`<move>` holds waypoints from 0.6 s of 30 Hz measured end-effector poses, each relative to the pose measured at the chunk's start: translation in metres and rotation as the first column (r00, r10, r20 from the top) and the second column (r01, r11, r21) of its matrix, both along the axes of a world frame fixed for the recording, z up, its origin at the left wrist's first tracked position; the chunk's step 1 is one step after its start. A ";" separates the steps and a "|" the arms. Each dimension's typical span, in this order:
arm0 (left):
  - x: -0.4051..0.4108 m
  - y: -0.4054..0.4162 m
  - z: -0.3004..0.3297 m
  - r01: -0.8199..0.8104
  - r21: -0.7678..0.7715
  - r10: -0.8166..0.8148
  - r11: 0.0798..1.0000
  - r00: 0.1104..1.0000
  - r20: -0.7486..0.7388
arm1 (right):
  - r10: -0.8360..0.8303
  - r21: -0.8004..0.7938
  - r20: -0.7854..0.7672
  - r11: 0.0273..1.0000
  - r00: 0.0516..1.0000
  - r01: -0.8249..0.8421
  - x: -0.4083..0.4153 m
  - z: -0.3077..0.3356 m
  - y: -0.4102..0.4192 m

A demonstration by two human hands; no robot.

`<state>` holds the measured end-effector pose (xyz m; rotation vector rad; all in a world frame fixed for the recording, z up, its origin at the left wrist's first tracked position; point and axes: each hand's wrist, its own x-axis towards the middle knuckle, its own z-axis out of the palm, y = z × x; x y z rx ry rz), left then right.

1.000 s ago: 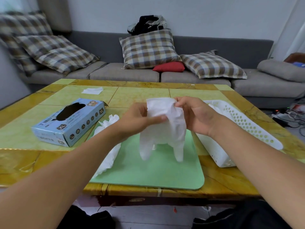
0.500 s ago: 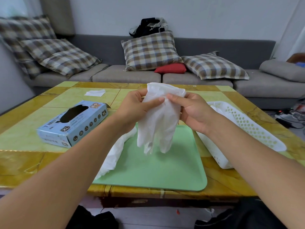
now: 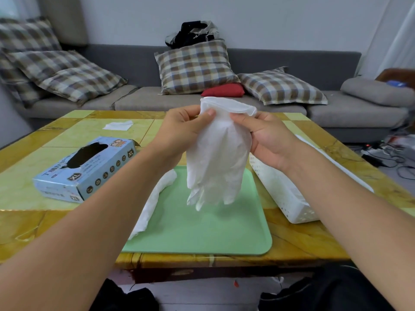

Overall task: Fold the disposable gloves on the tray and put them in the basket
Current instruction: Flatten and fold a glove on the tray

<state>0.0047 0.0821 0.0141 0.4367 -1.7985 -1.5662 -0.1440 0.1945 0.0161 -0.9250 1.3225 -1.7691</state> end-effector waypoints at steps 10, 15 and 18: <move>-0.049 0.047 0.029 0.198 0.023 -0.198 0.980 0.980 0.014 | -0.087 0.077 -0.067 0.993 0.994 0.092 -0.044 0.044 0.074; -0.072 0.067 0.034 0.292 0.104 -0.298 0.951 0.954 0.041 | -0.102 0.128 -0.027 0.986 0.994 0.105 -0.063 0.050 0.103; -0.082 0.077 0.038 0.298 0.132 -0.313 0.945 0.943 0.113 | -0.089 0.184 -0.007 0.979 0.996 0.088 -0.075 0.050 0.117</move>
